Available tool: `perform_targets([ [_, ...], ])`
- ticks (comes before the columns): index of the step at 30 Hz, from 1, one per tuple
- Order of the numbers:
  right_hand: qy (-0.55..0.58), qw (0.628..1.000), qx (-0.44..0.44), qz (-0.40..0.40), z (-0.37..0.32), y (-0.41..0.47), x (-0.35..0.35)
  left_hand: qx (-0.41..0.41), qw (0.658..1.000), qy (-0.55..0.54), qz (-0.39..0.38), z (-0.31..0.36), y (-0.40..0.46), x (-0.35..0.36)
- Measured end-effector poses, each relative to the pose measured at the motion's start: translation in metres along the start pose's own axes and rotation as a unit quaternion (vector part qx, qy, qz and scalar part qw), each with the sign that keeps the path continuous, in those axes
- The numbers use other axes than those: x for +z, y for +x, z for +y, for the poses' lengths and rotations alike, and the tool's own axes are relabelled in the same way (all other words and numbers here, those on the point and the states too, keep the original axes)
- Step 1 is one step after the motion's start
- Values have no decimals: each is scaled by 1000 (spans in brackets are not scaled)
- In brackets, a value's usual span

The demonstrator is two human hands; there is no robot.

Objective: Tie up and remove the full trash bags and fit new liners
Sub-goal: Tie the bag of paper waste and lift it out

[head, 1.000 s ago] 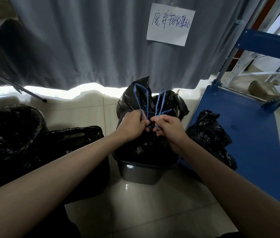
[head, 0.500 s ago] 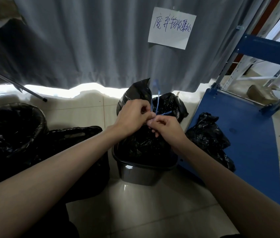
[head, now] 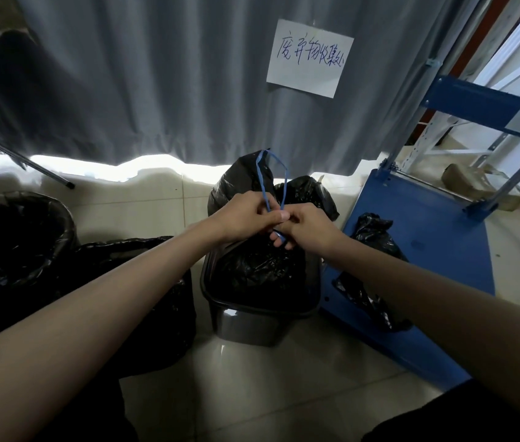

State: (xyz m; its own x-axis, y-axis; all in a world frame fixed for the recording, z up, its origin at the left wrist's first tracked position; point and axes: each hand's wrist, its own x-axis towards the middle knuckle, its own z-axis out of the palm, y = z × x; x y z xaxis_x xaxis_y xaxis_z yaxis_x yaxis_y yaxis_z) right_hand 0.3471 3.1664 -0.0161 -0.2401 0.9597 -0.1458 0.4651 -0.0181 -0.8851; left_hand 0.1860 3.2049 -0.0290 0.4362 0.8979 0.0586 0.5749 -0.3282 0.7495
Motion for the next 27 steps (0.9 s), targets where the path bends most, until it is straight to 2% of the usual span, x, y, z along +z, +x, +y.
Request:
perform_targets([
  [5, 47, 998, -3, 50, 9, 16, 7, -9, 999, 13, 40, -7, 4, 0],
  [8, 48, 995, -11, 82, 13, 21, 12, -19, 999, -18, 35, -11, 5, -3],
  [12, 90, 988, 20, 127, 18, 27, 11, -44, 998, -44, 25, -14, 5, -1],
  [17, 97, 983, 47, 150, 18, 33, 16, -69, 994, -23, 84, -11, 4, 6],
  [22, 100, 979, 61, 169, 17, 31, 16, -34, 996, -9, 85, -5, -2, 8],
  [27, 100, 978, 65, 173, 16, 30, 15, 7, 993, 57, 105, -3, -6, 10],
])
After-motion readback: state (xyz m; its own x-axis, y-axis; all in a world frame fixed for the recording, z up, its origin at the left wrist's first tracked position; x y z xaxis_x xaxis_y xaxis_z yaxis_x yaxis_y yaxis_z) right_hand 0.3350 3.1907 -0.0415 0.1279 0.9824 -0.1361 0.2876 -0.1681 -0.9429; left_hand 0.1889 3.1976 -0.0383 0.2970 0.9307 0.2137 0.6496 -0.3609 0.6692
